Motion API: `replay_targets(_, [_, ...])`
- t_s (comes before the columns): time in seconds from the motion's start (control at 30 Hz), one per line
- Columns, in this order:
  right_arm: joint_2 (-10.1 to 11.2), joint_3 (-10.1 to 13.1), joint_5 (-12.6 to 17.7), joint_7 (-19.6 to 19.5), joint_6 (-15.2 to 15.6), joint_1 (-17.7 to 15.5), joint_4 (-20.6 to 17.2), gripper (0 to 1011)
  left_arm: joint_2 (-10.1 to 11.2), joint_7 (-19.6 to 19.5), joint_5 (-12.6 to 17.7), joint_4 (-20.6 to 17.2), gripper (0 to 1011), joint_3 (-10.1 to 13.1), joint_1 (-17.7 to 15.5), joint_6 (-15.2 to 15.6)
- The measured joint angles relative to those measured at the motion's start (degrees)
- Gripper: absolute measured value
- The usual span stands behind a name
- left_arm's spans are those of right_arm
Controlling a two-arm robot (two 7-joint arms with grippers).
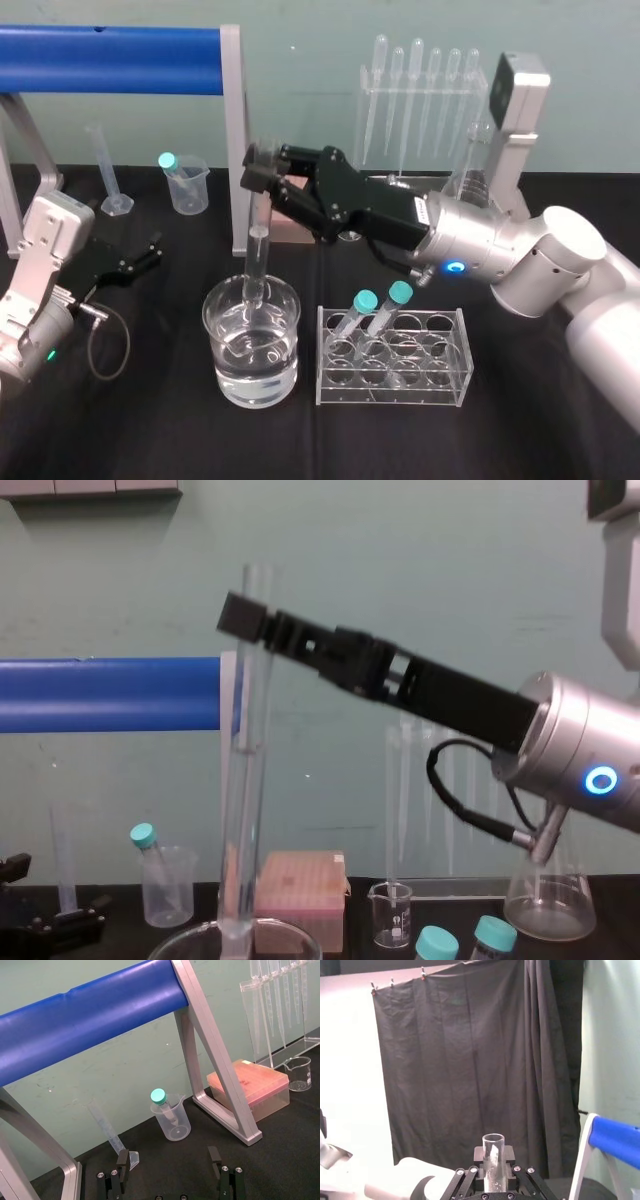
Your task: Hold the test tube with one hand and immerse one end into the beaker, then return it to the test tube rack.
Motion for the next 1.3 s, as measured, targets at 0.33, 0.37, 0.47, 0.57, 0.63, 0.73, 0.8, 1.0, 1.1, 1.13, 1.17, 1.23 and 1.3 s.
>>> replay_targets(0.33, [-1.1, -2.7, -1.7, -0.1, -1.1, 1.9, 4.6, 228, 0.0, 0.0, 0.0, 0.0, 1000, 0.0, 0.0, 0.0])
replay_targets(0.37, [-1.1, -2.9, -1.9, -0.2, -1.2, 2.1, 5.0, 228, 0.0, 0.0, 0.0, 0.0, 1000, 0.0, 0.0, 0.0])
replay_targets(0.47, [-1.4, -3.8, -3.1, -0.4, -1.3, 2.6, 6.5, 228, 0.0, 0.0, 0.0, 0.0, 1000, 0.0, 0.0, 0.0])
replay_targets(0.57, [-1.6, -4.5, -4.1, -0.8, -1.3, 3.0, 7.7, 228, 0.0, 0.0, 0.0, 0.0, 1000, 0.0, 0.0, 0.0])
replay_targets(0.63, [-1.8, -4.9, -4.7, -1.0, -1.2, 3.2, 8.5, 228, 0.0, 0.0, 0.0, 0.0, 1000, 0.0, 0.0, 0.0])
replay_targets(0.73, [-1.9, -5.3, -5.5, -1.3, -1.2, 3.4, 9.0, 228, 0.0, 0.0, 0.0, 0.0, 1000, 0.0, 0.0, 0.0])
replay_targets(0.8, [-1.9, -5.7, -6.2, -1.5, -1.0, 3.5, 9.4, 228, 0.0, 0.0, 0.0, 0.0, 1000, 0.0, 0.0, 0.0])
replay_targets(1.0, [-2.0, -6.6, -7.9, -1.9, -0.5, 3.8, 10.3, 228, 0.0, 0.0, 0.0, 0.0, 1000, 0.0, 0.0, 0.0])
replay_targets(1.1, [-2.0, -6.7, -8.2, -1.9, -0.4, 3.8, 10.4, 228, 0.0, 0.0, 0.0, 0.0, 1000, 0.0, 0.0, 0.0])
replay_targets(1.13, [-2.0, -6.7, -8.3, -2.0, -0.3, 3.8, 10.4, 228, 0.0, 0.0, 0.0, 0.0, 1000, 0.0, 0.0, 0.0])
replay_targets(1.17, [-2.0, -6.8, -8.4, -2.0, -0.3, 3.8, 10.4, 228, 0.0, 0.0, 0.0, 0.0, 1000, 0.0, 0.0, 0.0])
replay_targets(1.23, [-1.9, -6.8, -8.6, -2.1, -0.2, 3.8, 10.5, 228, 0.0, 0.0, 0.0, 0.0, 1000, 0.0, 0.0, 0.0])
replay_targets(1.3, [-1.9, -6.8, -8.7, -2.2, -0.1, 3.7, 10.5, 228, 0.0, 0.0, 0.0, 0.0, 1000, 0.0, 0.0, 0.0])
